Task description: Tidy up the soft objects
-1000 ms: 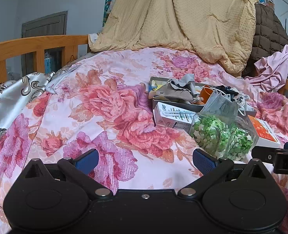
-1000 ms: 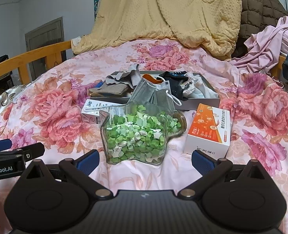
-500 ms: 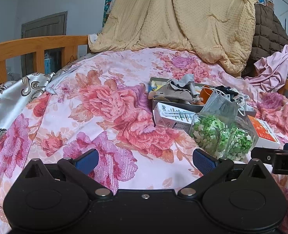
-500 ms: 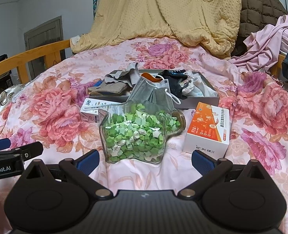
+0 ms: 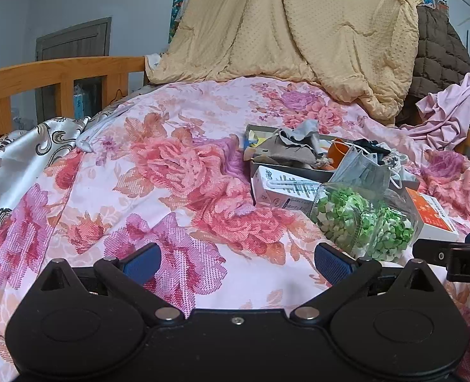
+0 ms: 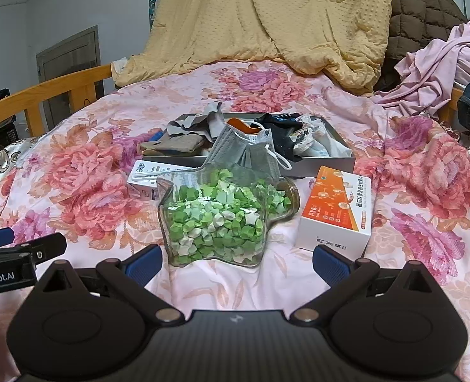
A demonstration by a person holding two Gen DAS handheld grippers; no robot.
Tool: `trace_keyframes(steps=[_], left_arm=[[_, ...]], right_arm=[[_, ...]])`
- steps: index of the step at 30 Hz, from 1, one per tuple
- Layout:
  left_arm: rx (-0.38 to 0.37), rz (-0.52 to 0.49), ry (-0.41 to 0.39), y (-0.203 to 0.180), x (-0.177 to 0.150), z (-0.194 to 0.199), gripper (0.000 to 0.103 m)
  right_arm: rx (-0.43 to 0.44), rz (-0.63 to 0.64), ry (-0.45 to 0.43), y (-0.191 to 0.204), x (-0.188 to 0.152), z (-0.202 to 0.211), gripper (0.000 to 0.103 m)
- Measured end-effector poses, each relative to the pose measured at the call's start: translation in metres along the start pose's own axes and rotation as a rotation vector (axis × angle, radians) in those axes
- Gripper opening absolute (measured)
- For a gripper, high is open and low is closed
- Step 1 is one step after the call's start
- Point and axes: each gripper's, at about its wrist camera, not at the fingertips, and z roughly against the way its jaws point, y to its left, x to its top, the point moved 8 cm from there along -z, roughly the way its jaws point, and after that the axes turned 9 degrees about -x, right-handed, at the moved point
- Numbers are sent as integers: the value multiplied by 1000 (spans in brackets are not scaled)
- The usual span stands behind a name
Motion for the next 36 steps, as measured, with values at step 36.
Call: trace_keyframes(steps=[36], left_arm=[[-5,-41,8,-6,6,1,102]], right_arm=[[-7,-15,9,-5,0,-2,103]])
